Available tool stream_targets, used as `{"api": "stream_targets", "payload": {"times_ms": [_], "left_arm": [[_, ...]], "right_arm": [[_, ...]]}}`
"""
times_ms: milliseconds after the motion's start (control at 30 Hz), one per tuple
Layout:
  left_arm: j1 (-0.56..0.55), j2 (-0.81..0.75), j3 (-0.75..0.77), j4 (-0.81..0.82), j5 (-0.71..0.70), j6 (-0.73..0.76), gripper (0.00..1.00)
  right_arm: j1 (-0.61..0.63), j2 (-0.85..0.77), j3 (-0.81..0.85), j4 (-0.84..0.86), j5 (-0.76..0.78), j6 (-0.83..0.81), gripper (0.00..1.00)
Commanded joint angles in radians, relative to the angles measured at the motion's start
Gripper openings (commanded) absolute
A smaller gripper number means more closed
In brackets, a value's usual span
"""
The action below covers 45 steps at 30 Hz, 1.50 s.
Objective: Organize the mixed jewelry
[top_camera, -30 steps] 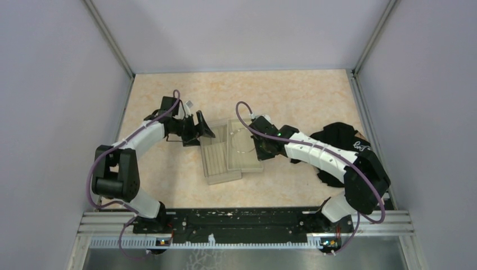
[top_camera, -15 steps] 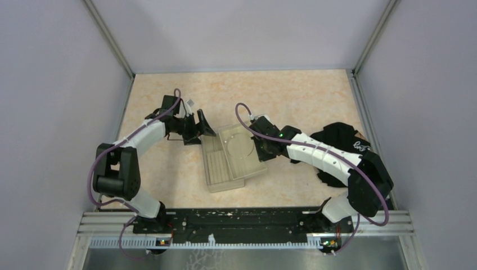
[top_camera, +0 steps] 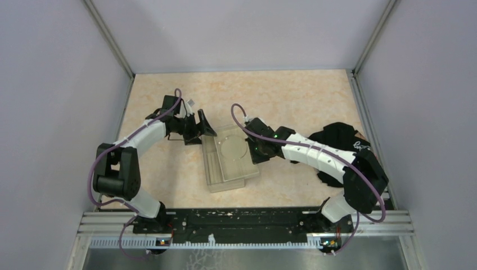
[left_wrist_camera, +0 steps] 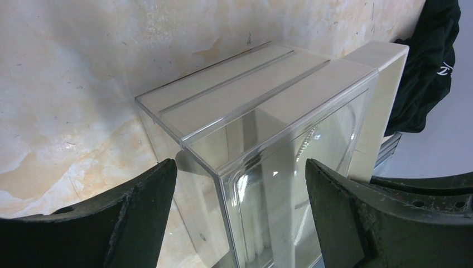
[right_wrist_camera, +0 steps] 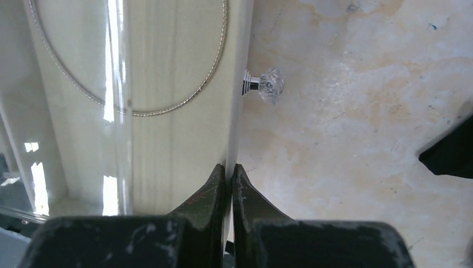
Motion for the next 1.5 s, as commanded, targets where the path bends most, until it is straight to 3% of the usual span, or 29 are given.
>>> {"api": "stream_targets", "payload": {"times_ms": [0, 167, 300, 367, 433, 533, 600, 733, 833, 1100, 1467], "left_arm": [[-0.023, -0.025, -0.002, 0.035, 0.061, -0.019, 0.90], [-0.024, -0.031, -0.002, 0.029, 0.056, -0.012, 0.90], [-0.024, -0.037, 0.006, 0.017, 0.045, -0.004, 0.91], [-0.024, -0.040, 0.011, 0.012, 0.042, 0.001, 0.91], [-0.024, -0.040, 0.020, -0.003, 0.036, 0.007, 0.90], [-0.024, -0.043, 0.034, -0.017, 0.028, 0.016, 0.91], [-0.024, -0.049, 0.045, -0.031, 0.022, 0.022, 0.91], [-0.023, -0.064, 0.071, -0.073, -0.011, 0.045, 0.91], [-0.022, -0.084, 0.087, -0.116, -0.056, 0.064, 0.91], [-0.022, -0.134, 0.050, -0.159, -0.058, 0.115, 0.92], [-0.028, -0.107, -0.014, -0.064, 0.110, 0.061, 0.91]], "right_arm": [[0.054, 0.029, 0.105, 0.146, -0.101, 0.015, 0.00], [0.067, 0.053, 0.141, 0.159, -0.158, -0.008, 0.03], [0.049, 0.036, 0.149, 0.123, -0.132, -0.039, 0.56], [0.022, 0.020, 0.141, 0.107, -0.129, -0.049, 0.63], [-0.009, -0.002, 0.127, 0.109, -0.129, -0.045, 0.64], [-0.073, -0.040, 0.096, 0.132, -0.139, -0.005, 0.61], [-0.100, -0.055, 0.079, 0.139, -0.135, 0.039, 0.51], [-0.117, -0.041, 0.057, 0.136, -0.131, 0.081, 0.19], [-0.117, -0.012, 0.058, 0.133, -0.131, 0.095, 0.10], [-0.116, 0.078, 0.080, 0.154, -0.178, 0.088, 0.06], [-0.089, 0.176, 0.165, 0.279, -0.356, 0.116, 0.05]]}}
